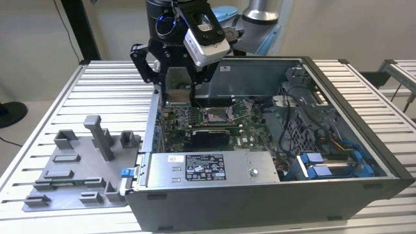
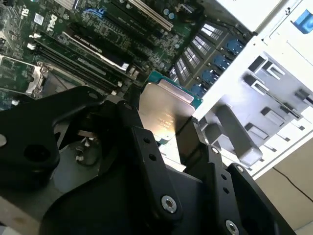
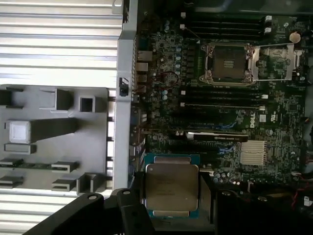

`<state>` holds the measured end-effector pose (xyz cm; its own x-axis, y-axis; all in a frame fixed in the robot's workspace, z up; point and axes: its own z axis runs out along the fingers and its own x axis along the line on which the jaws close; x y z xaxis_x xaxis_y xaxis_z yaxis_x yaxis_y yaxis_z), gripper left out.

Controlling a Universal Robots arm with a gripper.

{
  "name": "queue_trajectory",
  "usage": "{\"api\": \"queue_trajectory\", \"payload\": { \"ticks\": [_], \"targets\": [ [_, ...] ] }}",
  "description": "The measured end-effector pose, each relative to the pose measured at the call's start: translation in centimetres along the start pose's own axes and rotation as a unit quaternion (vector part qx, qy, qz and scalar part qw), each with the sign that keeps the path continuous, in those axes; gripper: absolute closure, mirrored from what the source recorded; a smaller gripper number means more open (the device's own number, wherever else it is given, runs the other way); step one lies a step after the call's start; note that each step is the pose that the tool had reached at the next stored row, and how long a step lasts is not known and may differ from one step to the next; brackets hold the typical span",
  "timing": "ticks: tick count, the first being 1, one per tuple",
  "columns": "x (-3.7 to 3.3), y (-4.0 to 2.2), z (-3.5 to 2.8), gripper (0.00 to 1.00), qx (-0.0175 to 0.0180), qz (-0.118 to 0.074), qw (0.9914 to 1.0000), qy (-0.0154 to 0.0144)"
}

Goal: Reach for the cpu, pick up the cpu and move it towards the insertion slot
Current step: 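Pick up the cpu and move it towards the insertion slot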

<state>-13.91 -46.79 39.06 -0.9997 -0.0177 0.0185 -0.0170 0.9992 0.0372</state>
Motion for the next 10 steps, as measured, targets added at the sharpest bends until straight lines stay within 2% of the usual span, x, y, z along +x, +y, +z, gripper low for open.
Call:
{"api": "queue_trajectory", "payload": {
  "ticks": [10],
  "targets": [
    [-1.82,-0.03,-0.03,1.00,0.0000,0.000,1.00000,0.0000]
  ]
}}
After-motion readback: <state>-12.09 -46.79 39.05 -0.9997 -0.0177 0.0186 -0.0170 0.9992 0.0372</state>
